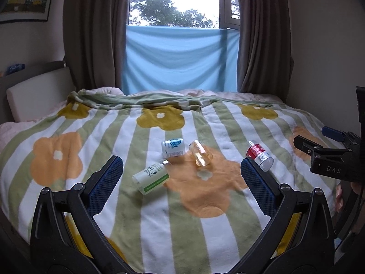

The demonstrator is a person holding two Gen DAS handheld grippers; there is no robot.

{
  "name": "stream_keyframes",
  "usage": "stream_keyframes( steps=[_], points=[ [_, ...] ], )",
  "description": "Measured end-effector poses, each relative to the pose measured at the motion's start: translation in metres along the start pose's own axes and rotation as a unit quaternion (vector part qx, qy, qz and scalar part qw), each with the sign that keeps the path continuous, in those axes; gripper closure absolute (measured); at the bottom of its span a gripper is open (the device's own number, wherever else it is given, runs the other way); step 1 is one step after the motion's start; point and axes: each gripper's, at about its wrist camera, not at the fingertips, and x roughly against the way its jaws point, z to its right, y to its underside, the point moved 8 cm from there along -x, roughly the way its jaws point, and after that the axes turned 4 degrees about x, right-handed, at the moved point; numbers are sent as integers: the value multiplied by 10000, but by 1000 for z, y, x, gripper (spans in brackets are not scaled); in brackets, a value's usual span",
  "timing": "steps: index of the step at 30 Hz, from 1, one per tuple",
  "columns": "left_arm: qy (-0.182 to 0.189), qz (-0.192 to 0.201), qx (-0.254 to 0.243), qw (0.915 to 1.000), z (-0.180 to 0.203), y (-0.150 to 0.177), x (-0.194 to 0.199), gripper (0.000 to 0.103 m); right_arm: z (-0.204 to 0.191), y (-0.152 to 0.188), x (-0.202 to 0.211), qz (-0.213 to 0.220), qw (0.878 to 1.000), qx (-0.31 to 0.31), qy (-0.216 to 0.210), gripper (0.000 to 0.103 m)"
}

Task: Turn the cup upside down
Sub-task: 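Move the right tool to the red-labelled bottle and close on it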

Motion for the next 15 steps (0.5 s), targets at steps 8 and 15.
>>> stream_keyframes(
  steps=[8,15],
  points=[
    [114,-1051,-228,9941,8,38,-96,0,29,5,-123,-1139,9929,-24,-352,0],
    [261,-1940,-330,9801,14,81,-159,0,57,28,-230,-2362,9707,-109,-428,0]
  ],
)
